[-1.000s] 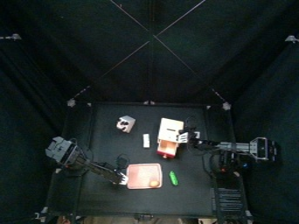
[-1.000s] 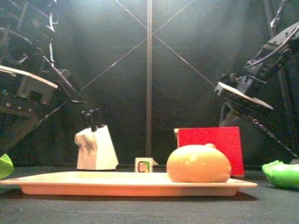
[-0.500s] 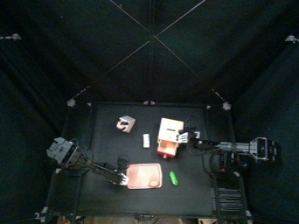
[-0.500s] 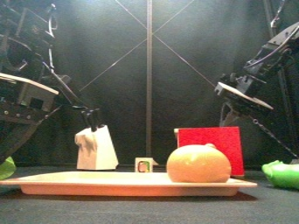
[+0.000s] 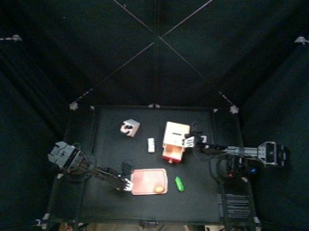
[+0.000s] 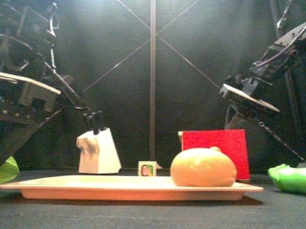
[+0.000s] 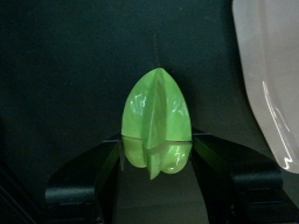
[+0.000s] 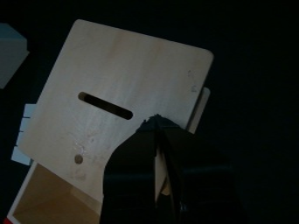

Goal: Grab starfruit

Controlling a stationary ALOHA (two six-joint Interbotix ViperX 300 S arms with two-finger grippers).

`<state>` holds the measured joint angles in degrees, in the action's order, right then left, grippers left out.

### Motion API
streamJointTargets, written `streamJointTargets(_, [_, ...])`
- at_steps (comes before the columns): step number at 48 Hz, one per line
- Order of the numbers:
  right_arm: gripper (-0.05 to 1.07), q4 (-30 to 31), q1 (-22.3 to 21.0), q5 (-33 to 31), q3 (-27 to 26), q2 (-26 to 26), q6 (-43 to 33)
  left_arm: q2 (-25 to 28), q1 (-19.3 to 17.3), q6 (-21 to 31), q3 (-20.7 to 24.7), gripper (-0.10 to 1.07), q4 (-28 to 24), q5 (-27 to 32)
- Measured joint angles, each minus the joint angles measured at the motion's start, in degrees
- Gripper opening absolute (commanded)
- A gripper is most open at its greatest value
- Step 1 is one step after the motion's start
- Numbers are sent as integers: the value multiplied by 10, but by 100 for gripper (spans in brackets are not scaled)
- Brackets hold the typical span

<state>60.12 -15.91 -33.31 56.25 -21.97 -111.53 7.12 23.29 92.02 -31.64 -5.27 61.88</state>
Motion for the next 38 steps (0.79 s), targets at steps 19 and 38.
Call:
streamJointTargets(19, [21,0,0,0,0,0,-1,-4,-1,0,0,63,-7,1])
streamJointTargets(38, [21,0,0,0,0,0,0,-4,0,0,0,63,-9,1])
